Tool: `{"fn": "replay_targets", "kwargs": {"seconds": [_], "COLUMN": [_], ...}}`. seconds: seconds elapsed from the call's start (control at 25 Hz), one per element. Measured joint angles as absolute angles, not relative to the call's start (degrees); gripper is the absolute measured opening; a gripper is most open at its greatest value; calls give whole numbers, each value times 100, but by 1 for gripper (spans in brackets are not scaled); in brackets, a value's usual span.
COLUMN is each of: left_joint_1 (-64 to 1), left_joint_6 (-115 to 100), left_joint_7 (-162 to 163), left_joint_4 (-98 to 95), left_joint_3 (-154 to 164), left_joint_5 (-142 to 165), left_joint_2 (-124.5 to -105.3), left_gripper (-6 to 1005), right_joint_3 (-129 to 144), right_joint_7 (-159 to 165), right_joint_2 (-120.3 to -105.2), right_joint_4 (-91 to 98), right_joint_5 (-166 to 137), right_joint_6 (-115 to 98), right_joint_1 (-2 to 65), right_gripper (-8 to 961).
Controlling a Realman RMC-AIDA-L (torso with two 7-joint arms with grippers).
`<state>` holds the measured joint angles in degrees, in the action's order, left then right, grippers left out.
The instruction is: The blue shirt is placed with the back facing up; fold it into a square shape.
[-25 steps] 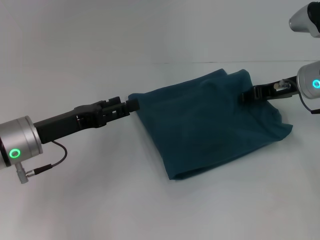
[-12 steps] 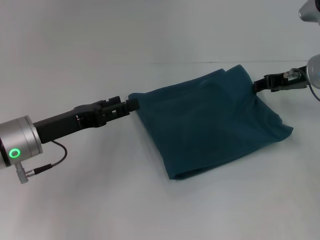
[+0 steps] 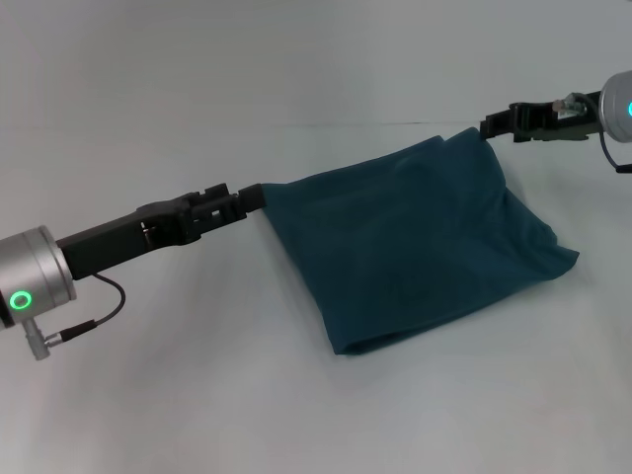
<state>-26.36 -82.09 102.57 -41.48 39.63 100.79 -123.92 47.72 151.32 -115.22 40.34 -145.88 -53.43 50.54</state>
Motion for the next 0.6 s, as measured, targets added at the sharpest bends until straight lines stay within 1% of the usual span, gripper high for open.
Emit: {"fn": "replay_targets", "kwargs": {"seconds": [0.32,0.6], "left_joint_1": [-2659,-2679], "left_joint_6": [-8202,-8195], "left_joint_7": [10220,10194], "left_joint_4": [-4140,-4130], "left_joint_3": [3920,3920], "left_joint_5": [9945,9925], "left_joint_2": [-12392,-12392], "left_gripper": [861,860], "right_joint_3": [4763,4768], "right_joint_7": [15232,15195], "right_joint_2": [-11498,-11579], "right_joint_4": [3428,3193], "right_joint_5": [-14417,-14312], "right_joint_6": [-4861,-4532], "right_joint_1": [5215,5269], "right_gripper": [547,548]}}
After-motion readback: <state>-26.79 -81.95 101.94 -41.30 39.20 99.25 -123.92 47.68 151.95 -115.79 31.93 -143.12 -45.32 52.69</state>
